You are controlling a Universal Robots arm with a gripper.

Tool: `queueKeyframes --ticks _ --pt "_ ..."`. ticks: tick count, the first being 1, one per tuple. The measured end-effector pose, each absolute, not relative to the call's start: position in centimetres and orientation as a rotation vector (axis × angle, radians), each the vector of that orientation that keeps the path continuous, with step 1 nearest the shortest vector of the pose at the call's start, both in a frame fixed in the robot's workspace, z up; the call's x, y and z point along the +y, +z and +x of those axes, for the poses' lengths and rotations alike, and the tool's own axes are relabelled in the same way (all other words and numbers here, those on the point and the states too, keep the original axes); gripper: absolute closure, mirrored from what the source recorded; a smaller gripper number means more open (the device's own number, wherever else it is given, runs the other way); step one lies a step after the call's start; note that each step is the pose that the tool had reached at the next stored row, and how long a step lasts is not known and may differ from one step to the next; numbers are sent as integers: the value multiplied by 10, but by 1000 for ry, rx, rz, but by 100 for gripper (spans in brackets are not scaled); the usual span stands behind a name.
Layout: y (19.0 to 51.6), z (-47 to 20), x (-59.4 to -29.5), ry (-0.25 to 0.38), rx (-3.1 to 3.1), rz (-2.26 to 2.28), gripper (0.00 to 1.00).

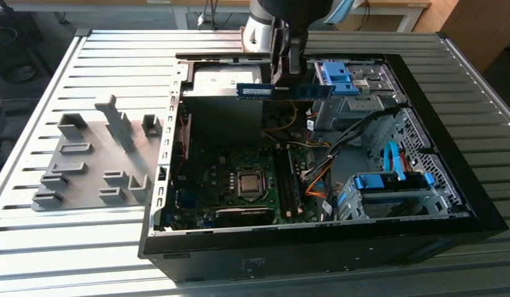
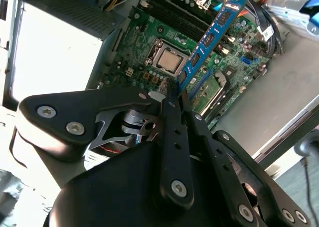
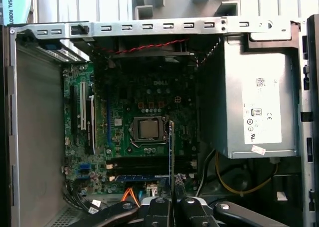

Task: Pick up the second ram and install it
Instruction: 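Insert the second ram into the second slot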

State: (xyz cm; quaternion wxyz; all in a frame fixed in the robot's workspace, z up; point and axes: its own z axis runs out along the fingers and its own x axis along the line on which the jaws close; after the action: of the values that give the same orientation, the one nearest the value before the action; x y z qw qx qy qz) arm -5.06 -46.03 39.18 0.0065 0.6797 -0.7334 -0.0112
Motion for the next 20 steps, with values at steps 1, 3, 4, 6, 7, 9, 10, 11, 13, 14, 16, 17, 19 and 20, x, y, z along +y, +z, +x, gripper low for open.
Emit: queueKeyframes --ticks 1,3,4,6,7,9,10,11,13,14,16,17,19,20 --pt "392 -51 -460 -35 -2311 2109 86" --pt "392 -51 -460 -35 -2340 2077 86" --pt "391 -51 -460 -35 -2353 2061 86" --pt "391 -51 -460 -35 -2381 2030 86" --pt "391 -51 -460 -34 -2394 2014 86" --pt "391 -51 -460 -34 -2419 1983 86" --pt "391 -51 -460 -34 -2431 1969 86" --pt "391 -51 -460 -34 -2443 1954 86" --pt "390 -51 -460 -34 -2467 1924 86" --pt "390 -51 -460 -33 -2479 1909 86" --pt "390 -51 -460 -32 -2501 1879 86" --pt "390 -51 -460 -32 -2513 1863 86" --pt "390 -51 -460 -32 -2537 1830 86" --pt "389 -51 -460 -32 -2549 1813 86"
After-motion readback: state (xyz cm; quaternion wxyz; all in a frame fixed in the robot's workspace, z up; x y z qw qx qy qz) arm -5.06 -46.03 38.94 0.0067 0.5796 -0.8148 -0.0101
